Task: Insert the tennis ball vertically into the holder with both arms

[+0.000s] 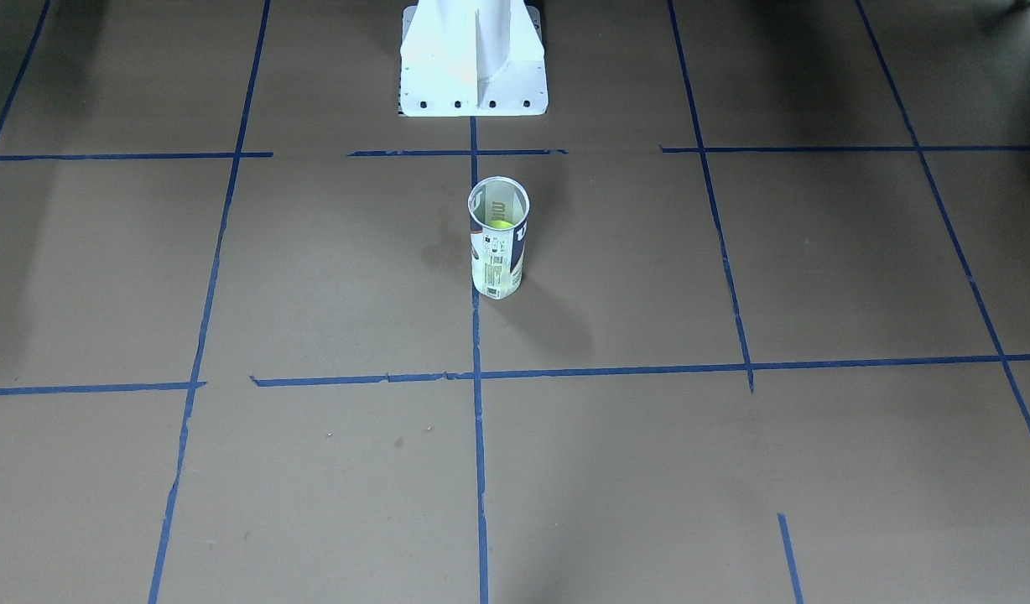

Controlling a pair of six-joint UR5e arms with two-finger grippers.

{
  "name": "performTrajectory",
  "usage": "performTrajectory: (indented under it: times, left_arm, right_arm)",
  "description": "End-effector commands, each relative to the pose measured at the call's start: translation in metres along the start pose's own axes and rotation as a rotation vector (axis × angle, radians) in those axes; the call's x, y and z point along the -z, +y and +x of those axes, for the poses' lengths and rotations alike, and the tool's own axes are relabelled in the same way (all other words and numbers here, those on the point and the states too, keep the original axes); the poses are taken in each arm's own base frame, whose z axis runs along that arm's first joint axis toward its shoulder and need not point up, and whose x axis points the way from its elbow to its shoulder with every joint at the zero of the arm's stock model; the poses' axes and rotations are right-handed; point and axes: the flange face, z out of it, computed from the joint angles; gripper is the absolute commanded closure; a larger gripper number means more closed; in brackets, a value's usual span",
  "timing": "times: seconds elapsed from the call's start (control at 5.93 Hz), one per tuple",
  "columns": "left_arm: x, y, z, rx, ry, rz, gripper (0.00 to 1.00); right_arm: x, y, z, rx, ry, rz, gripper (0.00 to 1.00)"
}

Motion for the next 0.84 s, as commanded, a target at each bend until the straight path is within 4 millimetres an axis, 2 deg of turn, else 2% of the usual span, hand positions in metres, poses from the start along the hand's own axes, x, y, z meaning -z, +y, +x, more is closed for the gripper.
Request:
performTrajectory:
  times: [0.0, 0.67]
  left_arm:
    - [0.0016, 0.0013, 0.0008, 0.000, 0.007, 0.008, 0.00]
    - [0.0011, 0.0015, 0.0004, -0.004, 0.007, 0.007, 0.00]
  right_arm:
    - [-0.0013, 0.0004, 0.0000, 0.008, -0.004, -0.002, 0.00]
    - [-0.0037, 0.0035, 0.0008, -0.002, -0.008, -0.006, 0.00]
